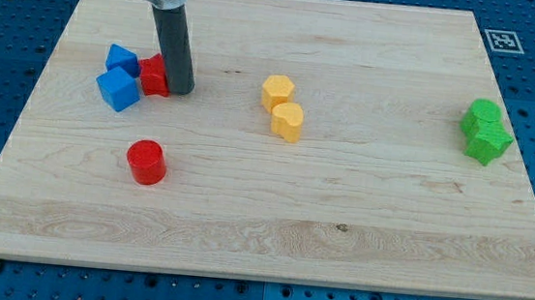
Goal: Point your arm to the left of the heart
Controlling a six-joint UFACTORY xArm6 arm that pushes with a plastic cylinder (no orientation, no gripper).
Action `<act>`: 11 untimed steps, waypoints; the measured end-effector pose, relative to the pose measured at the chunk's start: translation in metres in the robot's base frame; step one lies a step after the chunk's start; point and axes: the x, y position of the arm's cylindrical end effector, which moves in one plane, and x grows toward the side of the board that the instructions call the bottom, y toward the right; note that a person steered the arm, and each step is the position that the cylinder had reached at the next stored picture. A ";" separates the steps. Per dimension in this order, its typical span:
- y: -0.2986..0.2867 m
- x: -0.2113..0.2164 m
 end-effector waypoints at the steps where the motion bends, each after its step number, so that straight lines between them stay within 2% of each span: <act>1: 0.034 0.010; 3: 0.037 0.073; 11: 0.041 0.072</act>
